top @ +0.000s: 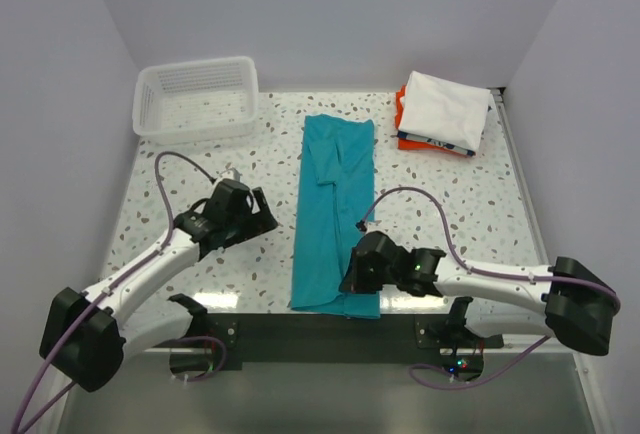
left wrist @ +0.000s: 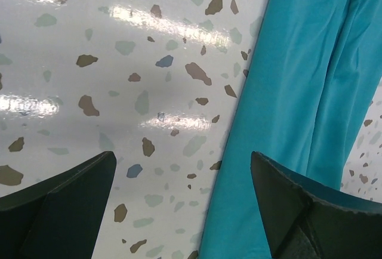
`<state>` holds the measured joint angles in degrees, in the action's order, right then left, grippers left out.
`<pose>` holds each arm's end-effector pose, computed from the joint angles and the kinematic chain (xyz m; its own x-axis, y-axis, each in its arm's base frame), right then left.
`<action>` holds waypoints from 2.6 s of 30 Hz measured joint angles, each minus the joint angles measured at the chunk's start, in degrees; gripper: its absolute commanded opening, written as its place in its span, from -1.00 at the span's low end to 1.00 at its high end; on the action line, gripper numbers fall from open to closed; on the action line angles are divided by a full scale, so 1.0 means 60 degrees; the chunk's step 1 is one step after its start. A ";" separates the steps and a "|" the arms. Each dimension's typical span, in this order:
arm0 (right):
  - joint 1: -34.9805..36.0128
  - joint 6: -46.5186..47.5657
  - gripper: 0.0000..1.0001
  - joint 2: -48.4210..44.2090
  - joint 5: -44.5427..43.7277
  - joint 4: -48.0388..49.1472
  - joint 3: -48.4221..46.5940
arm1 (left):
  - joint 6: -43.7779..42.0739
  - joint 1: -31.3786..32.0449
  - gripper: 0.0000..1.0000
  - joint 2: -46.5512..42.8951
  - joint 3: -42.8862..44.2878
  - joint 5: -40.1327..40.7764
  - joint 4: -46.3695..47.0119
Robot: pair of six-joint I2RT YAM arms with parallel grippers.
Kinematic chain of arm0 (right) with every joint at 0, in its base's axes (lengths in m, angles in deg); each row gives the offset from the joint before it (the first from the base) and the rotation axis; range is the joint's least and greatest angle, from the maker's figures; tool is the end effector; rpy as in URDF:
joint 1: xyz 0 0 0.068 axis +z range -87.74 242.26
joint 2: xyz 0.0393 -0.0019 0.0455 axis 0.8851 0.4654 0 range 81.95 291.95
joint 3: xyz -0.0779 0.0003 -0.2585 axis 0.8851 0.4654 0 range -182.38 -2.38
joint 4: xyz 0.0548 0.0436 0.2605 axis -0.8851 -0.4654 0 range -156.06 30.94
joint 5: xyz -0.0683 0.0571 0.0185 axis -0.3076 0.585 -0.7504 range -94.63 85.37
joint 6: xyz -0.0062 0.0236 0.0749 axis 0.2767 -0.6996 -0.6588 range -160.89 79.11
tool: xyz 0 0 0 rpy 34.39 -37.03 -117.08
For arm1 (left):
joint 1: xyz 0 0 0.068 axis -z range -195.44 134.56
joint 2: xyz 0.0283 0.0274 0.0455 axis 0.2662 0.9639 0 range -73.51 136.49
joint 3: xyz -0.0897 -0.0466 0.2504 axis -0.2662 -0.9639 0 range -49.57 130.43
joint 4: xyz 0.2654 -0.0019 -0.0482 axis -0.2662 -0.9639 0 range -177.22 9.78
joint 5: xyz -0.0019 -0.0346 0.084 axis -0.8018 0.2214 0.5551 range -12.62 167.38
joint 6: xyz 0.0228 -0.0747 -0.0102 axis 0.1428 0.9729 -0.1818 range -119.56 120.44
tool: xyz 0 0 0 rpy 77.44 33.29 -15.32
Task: Fold and stack the t-shirts
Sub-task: Fold the tshirt
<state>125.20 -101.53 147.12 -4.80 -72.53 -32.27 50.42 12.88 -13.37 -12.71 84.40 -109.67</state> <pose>0.1119 0.2186 0.1464 -0.9430 0.0698 -0.3253 -0.1380 0.8075 0.5735 0.2085 -0.1028 0.1825 -0.7611 -0.4533 -0.4640 -0.2756 0.8735 -0.4012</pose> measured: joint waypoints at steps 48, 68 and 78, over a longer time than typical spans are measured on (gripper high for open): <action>-0.0120 -0.0976 0.62 -0.3486 -0.0124 -0.3665 0.1545 | 0.3198 0.5293 0.12 0.0066 -0.2364 -0.2499 0.1286; -0.0124 -0.1009 -0.70 -0.2554 0.0903 -0.2055 0.1934 | 0.3242 0.5304 -1.00 0.0856 -0.2506 -0.2608 0.2229; -0.0124 -0.0583 -1.00 -0.2557 0.0969 -0.1840 0.1738 | 0.3213 0.5304 -1.00 0.0670 -0.2269 -0.2524 0.2014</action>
<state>124.46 -105.03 131.78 1.02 -83.57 -21.85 69.69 44.70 -9.35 -26.33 69.26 -97.59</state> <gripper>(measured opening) 0.020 0.024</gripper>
